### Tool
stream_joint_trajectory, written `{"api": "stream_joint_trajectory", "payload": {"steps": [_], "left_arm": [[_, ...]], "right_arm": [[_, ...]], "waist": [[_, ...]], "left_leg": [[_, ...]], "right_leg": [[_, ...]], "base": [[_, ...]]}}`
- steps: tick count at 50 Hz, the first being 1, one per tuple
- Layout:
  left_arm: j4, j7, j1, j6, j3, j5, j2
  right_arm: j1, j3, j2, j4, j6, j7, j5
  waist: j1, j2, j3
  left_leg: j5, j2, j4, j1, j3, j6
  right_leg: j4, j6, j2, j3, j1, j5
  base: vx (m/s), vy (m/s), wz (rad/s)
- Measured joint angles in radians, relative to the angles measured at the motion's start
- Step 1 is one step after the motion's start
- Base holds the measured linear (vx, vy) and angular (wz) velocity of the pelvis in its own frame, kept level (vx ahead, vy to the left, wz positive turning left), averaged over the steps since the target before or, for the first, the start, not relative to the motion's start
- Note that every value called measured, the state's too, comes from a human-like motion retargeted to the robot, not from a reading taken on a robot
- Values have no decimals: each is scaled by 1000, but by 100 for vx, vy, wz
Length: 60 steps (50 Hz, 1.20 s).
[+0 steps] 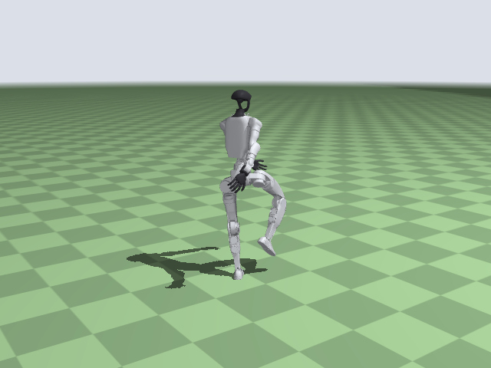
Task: In place motions
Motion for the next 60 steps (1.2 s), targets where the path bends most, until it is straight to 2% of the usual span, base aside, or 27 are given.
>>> {"api": "stream_joint_trajectory", "payload": {"steps": [5, 7, 8, 9, 10, 12, 13, 15, 17, 20, 24, 28, 30, 33, 37, 40, 41, 42, 43, 45, 47, 48, 50, 52, 55, 57, 60], "left_arm": [[86, -62, 126, 51, 25, 35, -42], [150, -62, 217, 61, 43, 35, -59], [188, -59, 271, 64, 57, 40, -68], [227, -55, 330, 70, 78, 47, -72], [265, -51, 390, 80, 101, 55, -75], [336, -31, 507, 114, 180, 77, -60], [366, -20, 563, 136, 212, 82, -39], [444, 27, 639, 158, 274, 50, 2], [521, 45, 679, 192, 340, 7, 28], [546, 5, 795, 286, 428, 18, 39], [546, -31, 990, 291, 478, 110, 72], [546, 5, 1091, 294, 535, 104, 73], [546, 28, 1098, 309, 552, 63, 65], [544, 25, 1066, 293, 555, 30, 49], [546, 6, 934, 257, 488, -8, 46], [546, 89, 803, 253, 398, -57, 42], [546, 141, 746, 254, 364, -73, 36], [546, 182, 686, 252, 334, -87, 30], [546, 201, 616, 247, 309, -97, 21], [546, 150, 420, 242, 261, -104, 20], [467, 40, 247, 241, 223, -83, 14], [420, -28, 165, 240, 198, -83, 17], [310, -152, 31, 243, 180, -63, 24], [198, -178, -30, 226, 215, -19, 13], [59, -103, -49, 153, 171, -44, 6], [-27, -70, -35, 106, 117, -70, 21], [-103, -71, -16, 65, 91, -39, 43]], "right_arm": [[-77, 46, 17, 0, -10, 6, 33], [-137, 99, 31, 0, -25, 0, 31], [-171, 130, 42, 0, -30, -6, 27], [-211, 168, 55, 0, -37, -15, 24], [-254, 208, 69, 0, -43, -25, 22], [-380, 306, 110, 0, -54, -33, 29], [-462, 339, 136, 0, -65, -19, 31], [-651, 368, 184, -30, -113, 48, 12], [-795, 382, 218, -196, -122, 145, -9], [-966, 384, 256, -439, -167, 197, -50], [-1093, 400, 238, -687, -250, 213, -45], [-1194, 402, 213, -804, -322, 217, -90], [-1203, 399, 216, -822, -350, 209, -128], [-1163, 419, 234, -801, -363, 174, -139], [-981, 474, 257, -674, -362, 135, -120], [-774, 487, 254, -538, -314, 167, -161], [-699, 461, 243, -473, -292, 171, -197], [-630, 432, 229, -401, -265, 170, -233], [-573, 396, 209, -314, -228, 160, -270], [-503, 301, 165, -145, -108, 122, -308], [-439, 222, 112, -18, 12, 91, -270], [-388, 194, 82, -5, 71, 94, -244], [-283, 156, 46, 0, 153, 105, -177], [-176, 116, 32, 0, 164, 72, -129], [-16, 40, 11, 0, 96, 16, -87], [49, -3, 6, 0, 75, -4, -58], [78, -29, 9, 0, 109, -42, 3]], "waist": [[121, -33, -47], [173, -37, -68], [190, -38, -71], [199, -38, -75], [205, -39, -78], [248, -105, -102], [303, -140, -110], [394, -153, -36], [424, -123, 78], [550, -164, 198], [717, -255, 220], [732, -283, 214], [712, -265, 189], [660, -244, 114], [528, -224, 27], [430, -184, -29], [394, -169, -44], [352, -151, -65], [300, -127, -99], [246, -111, -126], [178, -99, -7], [149, -95, 29], [61, -61, 90], [-13, -34, 101], [-79, -12, 54], [-83, -2, 24], [-48, -46, 32]], "left_leg": [[-21, -13, -25, 63, 103, -39], [-42, -6, 0, 76, 144, -57], [-55, -1, 27, 84, 154, -63], [-57, 5, 75, 81, 160, -66], [-53, 10, 134, 72, 164, -67], [95, 24, 416, -36, 229, -71], [189, 74, 615, -141, 278, -57], [264, 206, 970, -345, 274, 47], [152, 266, 1240, -538, 144, 40], [54, 350, 1518, -787, 142, 84], [-28, 364, 1649, -1022, 193, 107], [-23, 334, 1623, -1045, 200, 113], [-20, 340, 1590, -977, 177, 110], [15, 312, 1428, -779, 171, 53], [86, 171, 968, -380, 201, -39], [204, 7, 376, -27, 175, -161], [83, -8, 223, 73, 236, -151], [-2, -19, 93, 145, 285, -135], [-14, -23, 8, 160, 309, -108], [27, -52, -50, 72, 175, -86], [58, -32, -40, 74, 95, -76], [66, -53, -47, 72, 69, -52], [75, -42, -42, 55, 7, -28], [89, -25, -43, 26, -19, -17], [100, -13, -50, -14, -18, -12], [97, -7, -50, -33, -10, -13], [93, -27, -56, 6, -14, -14]], "right_leg": [[-420, 8, 138, -15, 352, 18], [-704, 42, 224, -15, 545, 61], [-881, 88, 272, -19, 663, 116], [-1027, 89, 295, -80, 771, 31], [-1156, 69, 306, -170, 873, -124], [-1287, -30, 294, -185, 909, -217], [-1313, -35, 274, -140, 895, -213], [-1283, -34, 281, -39, 872, -201], [-1294, -46, 312, -34, 893, -167], [-1300, -92, 320, 57, 920, -150], [-1278, -106, 255, 171, 874, -122], [-1261, -113, 230, 179, 851, -125], [-1288, -107, 249, 162, 869, -120], [-1346, -81, 271, 140, 880, -106], [-1350, -45, 268, 48, 907, -144], [-1291, -33, 300, -25, 925, -190], [-1244, -30, 312, -62, 922, -186], [-1176, -24, 310, -110, 903, -153], [-1066, -10, 284, -179, 850, -64], [-613, 19, 143, -141, 551, 121], [-302, 9, 85, -32, 380, 146], [-155, -9, 11, -31, 304, 89], [61, 4, -47, -1, 153, 30], [180, 10, -37, 19, 8, -7], [263, 3, -48, 10, -155, -53], [251, -6, -50, -8, -186, -64], [173, -7, -34, -2, -98, -64]], "base": [[12, 6, -98], [10, 13, -88], [11, 17, -45], [13, 19, -14], [10, 23, -24], [-9, 23, -99], [-38, 9, -179], [-58, -7, -165], [-64, -13, -84], [-35, -3, -149], [8, -3, -122], [3, 1, -4], [14, 7, 31], [21, 10, 43], [35, -3, 111], [51, -10, 113], [58, -12, 155], [58, -12, 184], [34, -12, 171], [-14, -12, 143], [-38, -9, 176], [-40, -2, 175], [-34, -3, 174], [-8, -9, 116], [16, -12, 54], [8, -13, -1], [6, -10, -54]]}}
